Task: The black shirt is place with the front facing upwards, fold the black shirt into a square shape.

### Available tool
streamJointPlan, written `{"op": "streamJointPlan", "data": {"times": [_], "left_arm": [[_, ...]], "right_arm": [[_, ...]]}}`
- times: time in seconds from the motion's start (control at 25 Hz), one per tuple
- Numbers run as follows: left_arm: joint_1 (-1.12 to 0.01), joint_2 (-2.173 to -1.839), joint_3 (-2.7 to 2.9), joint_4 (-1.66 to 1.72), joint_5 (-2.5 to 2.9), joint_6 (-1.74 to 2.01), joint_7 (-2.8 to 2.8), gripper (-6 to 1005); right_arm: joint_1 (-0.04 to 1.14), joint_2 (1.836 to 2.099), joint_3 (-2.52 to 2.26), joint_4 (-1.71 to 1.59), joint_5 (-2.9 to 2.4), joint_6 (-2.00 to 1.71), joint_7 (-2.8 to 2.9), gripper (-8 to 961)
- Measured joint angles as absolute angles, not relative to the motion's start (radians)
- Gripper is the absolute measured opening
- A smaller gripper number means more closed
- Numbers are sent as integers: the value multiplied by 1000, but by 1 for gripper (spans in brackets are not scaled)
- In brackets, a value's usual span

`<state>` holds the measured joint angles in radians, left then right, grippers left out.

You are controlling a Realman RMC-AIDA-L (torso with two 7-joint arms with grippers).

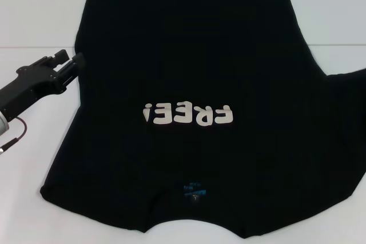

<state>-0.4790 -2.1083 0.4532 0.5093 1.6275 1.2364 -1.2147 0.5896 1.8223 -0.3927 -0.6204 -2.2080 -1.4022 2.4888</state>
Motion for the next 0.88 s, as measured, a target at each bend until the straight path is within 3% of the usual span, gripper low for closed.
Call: {"op": "streamJointPlan", "data": {"times": [0.88], "left_arm": [[-461, -2111, 445, 508, 1618, 1224, -1188, 466]], "right_arm": [[793, 1913, -508, -456, -2204, -1320, 2494, 12]]}}
